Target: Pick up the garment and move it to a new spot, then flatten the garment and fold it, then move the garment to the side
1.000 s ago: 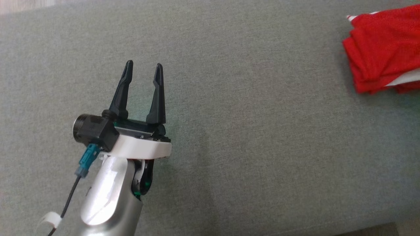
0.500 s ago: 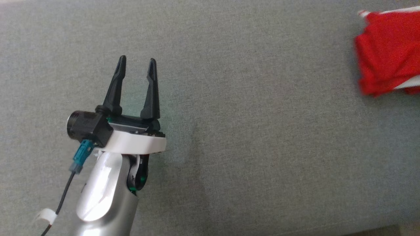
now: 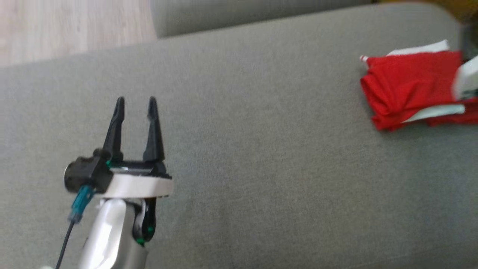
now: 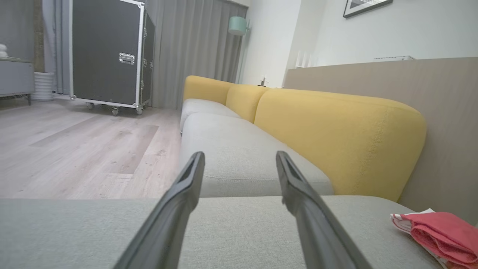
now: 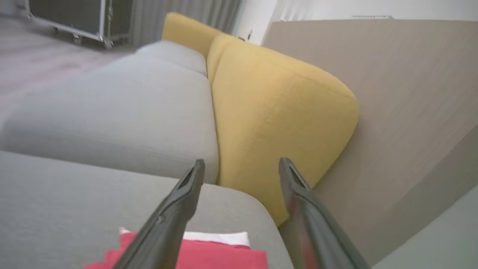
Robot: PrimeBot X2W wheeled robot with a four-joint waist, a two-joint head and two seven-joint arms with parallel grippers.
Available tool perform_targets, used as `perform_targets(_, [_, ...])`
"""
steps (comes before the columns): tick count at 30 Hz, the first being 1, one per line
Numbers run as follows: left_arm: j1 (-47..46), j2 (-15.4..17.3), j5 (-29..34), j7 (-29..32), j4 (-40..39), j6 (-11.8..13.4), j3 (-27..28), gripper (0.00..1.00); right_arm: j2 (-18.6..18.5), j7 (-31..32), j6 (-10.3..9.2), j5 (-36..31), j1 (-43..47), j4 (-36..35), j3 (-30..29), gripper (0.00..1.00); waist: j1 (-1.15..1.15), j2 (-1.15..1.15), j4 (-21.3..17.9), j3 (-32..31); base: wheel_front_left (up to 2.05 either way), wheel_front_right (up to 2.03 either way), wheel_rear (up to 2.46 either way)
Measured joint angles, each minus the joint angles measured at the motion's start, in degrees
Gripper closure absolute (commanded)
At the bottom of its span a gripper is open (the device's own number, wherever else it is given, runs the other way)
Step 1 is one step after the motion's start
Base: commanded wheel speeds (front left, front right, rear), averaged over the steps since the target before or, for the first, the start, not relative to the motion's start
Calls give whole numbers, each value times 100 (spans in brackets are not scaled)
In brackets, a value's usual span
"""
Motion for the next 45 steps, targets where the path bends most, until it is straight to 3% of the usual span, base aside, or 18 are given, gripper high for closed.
perform_targets(7, [558,5,8,0,-132,2,299,0,1143,-381,0,654,959,-1099,-140,0,-1,0,-8,-720,0,0,0])
perform_targets(15, [1079,7,-144,0,-156,-48,397,0,1951,-714,0,996,2018,-1808,-601,0,0,0,147,-1003,0,0,0])
perform_targets(22, [1432,9,-275,0,-77,-47,412,0,2030,-938,0,1614,3111,-2036,-232,0,0,0,275,-1095,0,0,0])
perform_targets(27, [1450,11,-311,0,-108,-42,426,0,2062,-939,0,1844,3819,-2431,-283,0,1,0,374,-1086,0,0,0])
perform_targets(45, [1452,11,-301,0,32,107,408,0,2070,-954,0,1855,4075,-2733,-125,0,1,0,420,-1064,0,0,0])
